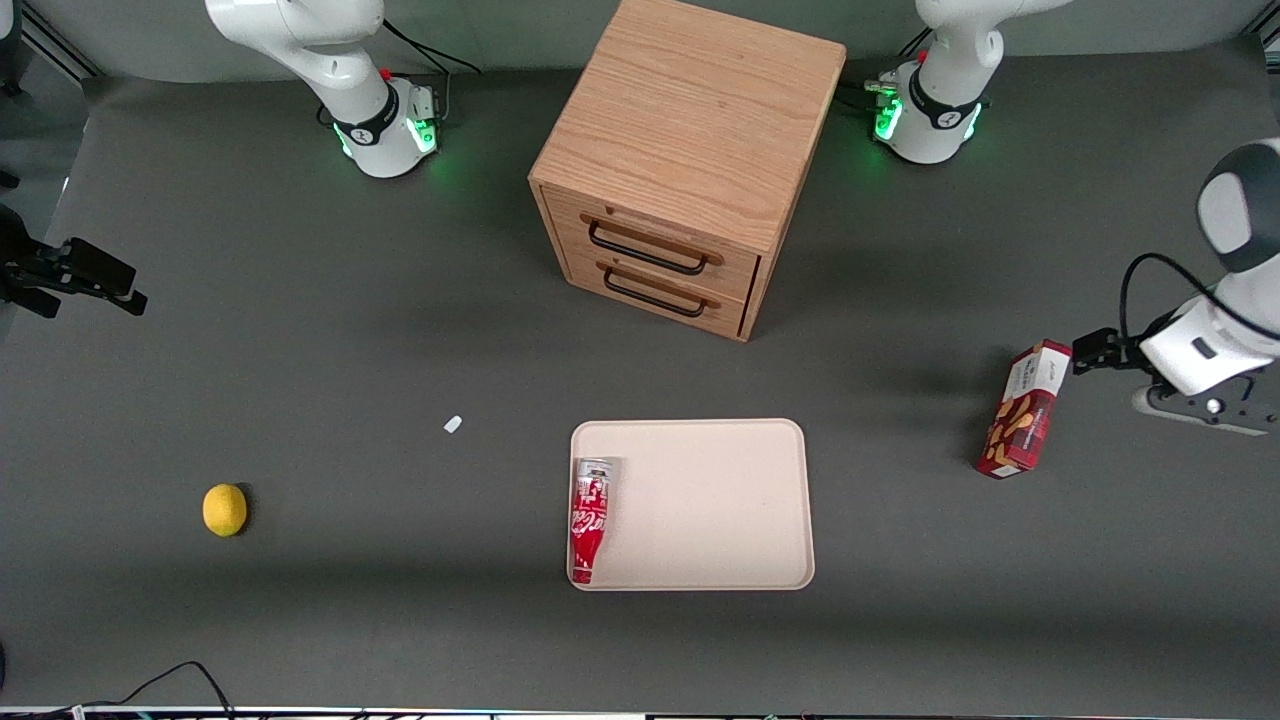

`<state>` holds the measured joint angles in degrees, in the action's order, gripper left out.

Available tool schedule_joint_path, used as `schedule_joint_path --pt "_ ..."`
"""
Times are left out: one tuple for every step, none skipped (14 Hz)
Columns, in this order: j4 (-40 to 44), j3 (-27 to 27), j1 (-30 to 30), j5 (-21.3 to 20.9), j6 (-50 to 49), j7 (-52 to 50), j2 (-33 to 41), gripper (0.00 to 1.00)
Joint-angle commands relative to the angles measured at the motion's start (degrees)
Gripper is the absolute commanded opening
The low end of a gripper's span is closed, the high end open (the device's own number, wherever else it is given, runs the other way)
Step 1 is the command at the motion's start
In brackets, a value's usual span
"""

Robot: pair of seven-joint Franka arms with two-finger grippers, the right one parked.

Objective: Place red cookie box on tray
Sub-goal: 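Lower the open left gripper over the red plaid cookie box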

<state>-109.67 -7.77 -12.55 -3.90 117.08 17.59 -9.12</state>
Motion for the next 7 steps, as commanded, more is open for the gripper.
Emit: schedule_joint_path --pt "-5.7 -0.2 -0.4 -2.7 8.8 2.4 -0.6 1.0" --pt "-7.8 -0.2 -0.4 -3.4 14.2 3.1 -1.9 1.0" --pt "-9.1 -0.2 -0.3 -3.5 17.4 3.2 -3.2 1.0" --pt "-9.2 -0.2 -0.2 -3.7 18.8 3.7 -4.4 1.0" --pt "-9.3 -0.2 -0.2 -4.1 20.1 4.5 -5.7 1.0" --pt "-9.6 -0.2 -0.2 -4.4 21.5 5.5 -6.9 1.0" --pt "-10.5 -0.1 -0.2 -4.4 23.4 6.3 -7.7 1.0"
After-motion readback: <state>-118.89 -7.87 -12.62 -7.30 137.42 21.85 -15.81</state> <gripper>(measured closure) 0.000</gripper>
